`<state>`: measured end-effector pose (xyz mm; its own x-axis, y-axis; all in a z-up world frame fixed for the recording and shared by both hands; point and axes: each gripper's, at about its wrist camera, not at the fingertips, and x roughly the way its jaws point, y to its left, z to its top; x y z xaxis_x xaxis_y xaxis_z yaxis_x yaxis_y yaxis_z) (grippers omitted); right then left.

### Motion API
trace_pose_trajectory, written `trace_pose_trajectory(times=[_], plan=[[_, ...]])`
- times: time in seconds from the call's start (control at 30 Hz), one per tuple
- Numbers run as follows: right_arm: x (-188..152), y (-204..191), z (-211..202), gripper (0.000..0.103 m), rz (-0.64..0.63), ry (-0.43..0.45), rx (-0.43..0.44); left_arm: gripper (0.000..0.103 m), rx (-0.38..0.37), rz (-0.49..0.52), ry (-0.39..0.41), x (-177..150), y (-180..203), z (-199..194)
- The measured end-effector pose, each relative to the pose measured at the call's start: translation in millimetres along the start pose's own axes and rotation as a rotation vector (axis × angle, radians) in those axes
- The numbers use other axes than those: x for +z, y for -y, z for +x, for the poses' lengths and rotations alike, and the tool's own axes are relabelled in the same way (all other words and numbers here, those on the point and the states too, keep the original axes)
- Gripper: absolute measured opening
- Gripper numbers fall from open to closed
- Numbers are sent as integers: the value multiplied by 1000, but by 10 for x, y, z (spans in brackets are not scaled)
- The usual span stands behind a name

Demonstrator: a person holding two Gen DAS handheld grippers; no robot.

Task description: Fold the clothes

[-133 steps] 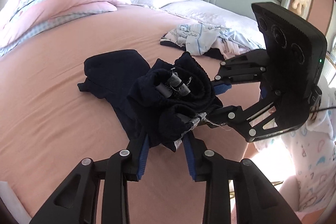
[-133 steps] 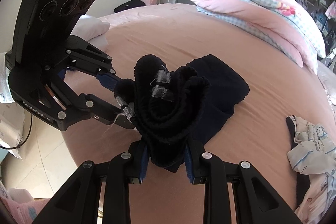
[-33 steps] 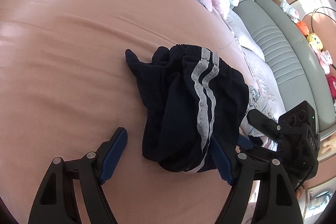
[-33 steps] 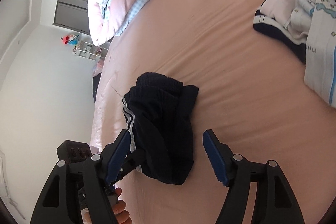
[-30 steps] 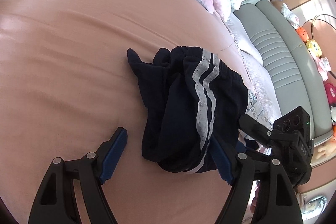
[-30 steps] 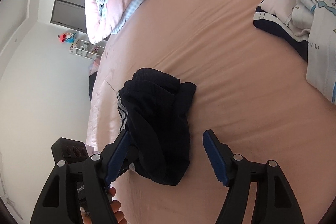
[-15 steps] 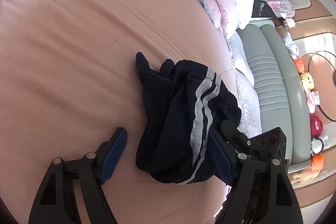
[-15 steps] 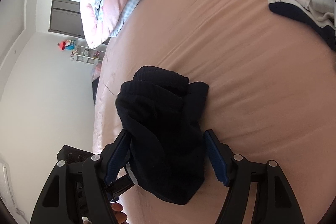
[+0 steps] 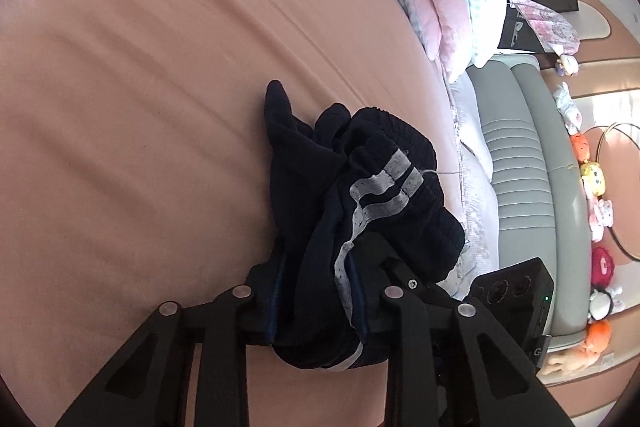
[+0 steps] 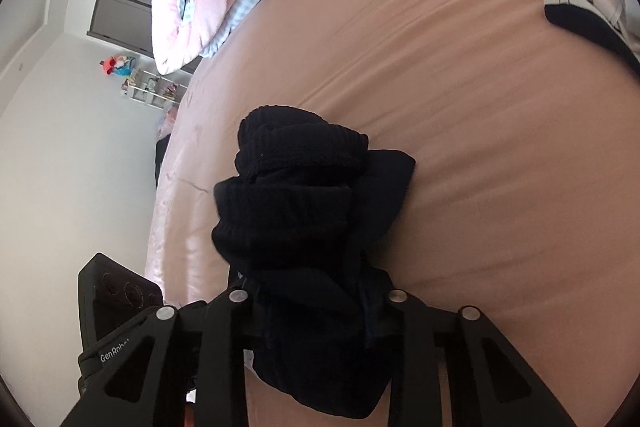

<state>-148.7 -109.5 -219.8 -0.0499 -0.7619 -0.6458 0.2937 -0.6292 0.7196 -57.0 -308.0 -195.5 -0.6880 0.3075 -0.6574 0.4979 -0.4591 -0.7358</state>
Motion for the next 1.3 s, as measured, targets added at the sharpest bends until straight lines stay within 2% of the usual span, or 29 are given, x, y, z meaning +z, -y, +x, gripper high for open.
trace_pose_trajectory(times=[0.2, 0.3, 0.37, 0.47, 0.57, 0.7, 0.87, 1.13, 1.2, 1.3], plan=[[-55, -65, -74, 23, -20, 11, -17, 20, 34, 107, -31, -28, 200, -29], [-185, -147, -160, 22, -49, 8, -60, 20, 42, 163, -72, -113, 227, -97], [-286, -175, -217, 22, -49, 1, -72, 20, 26, 183, -97, -222, 190, -182], [-447, -112, -303, 22, 25, -29, -38, 20, -10, 201, -108, -379, 135, -312], [-576, -57, -353, 22, 78, -60, -7, 20, -14, 218, -127, -522, 97, -387], [-751, -85, -437, 22, 34, -75, -56, 20, -14, 237, -164, -738, 61, -463], [-899, -51, -556, 22, 29, -71, -66, 20, -4, 345, -234, -772, 153, -428], [-1292, 66, -767, 23, 120, -6, -52, 20, 34, 548, -320, -776, 416, -302], [-1382, 117, -794, 23, 180, 16, -29, 20, 47, 611, -330, -798, 340, -416], [-1471, 142, -723, 23, 248, 11, 24, 20, 91, 632, -368, -673, 376, -316]])
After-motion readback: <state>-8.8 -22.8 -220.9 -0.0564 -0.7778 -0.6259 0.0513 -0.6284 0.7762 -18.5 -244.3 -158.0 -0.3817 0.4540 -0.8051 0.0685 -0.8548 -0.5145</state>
